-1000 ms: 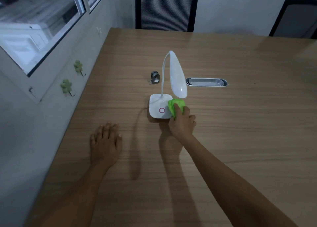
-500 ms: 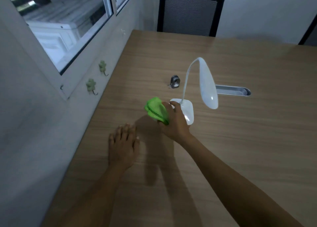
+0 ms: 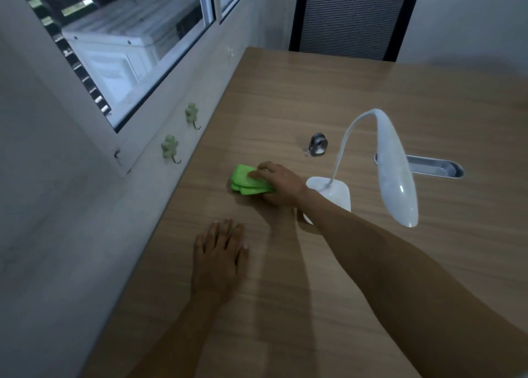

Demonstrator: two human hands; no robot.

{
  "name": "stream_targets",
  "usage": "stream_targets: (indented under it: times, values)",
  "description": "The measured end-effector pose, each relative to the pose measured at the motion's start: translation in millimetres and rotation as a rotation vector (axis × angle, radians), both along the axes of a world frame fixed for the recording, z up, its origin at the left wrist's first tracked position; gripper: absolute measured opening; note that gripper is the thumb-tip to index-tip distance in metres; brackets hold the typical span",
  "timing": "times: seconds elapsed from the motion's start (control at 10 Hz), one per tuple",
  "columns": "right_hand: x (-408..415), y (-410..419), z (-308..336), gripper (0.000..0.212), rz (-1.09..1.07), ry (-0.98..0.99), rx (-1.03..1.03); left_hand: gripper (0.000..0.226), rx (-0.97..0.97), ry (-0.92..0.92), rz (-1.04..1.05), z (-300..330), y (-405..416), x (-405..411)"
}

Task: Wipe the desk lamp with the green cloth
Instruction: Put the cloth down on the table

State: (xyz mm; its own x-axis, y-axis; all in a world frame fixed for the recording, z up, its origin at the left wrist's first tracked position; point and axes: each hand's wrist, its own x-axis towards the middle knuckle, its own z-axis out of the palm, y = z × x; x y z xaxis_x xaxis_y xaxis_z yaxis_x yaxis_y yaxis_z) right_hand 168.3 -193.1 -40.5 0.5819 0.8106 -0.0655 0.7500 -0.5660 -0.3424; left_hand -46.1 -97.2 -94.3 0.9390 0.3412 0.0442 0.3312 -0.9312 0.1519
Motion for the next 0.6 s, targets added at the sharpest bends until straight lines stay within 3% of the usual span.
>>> stream_targets:
  times: [0.2, 0.4, 0.6]
  values:
    - [-1, -6, -17, 0.068, 0.022, -0.043, -0.108, 0.056, -0.014, -0.019, 0.011, 0, -1, 0]
    - [-7, -12, -22, 0.049, 0.036, -0.126, -0.192, 0.054, 0.006, -0.027, 0.010, -2, -1, 0]
    - [-11, -15, -15, 0.049, 0.025, -0.170, -0.140, 0.054, -0.010, -0.039, 0.019, -1, -1, 0]
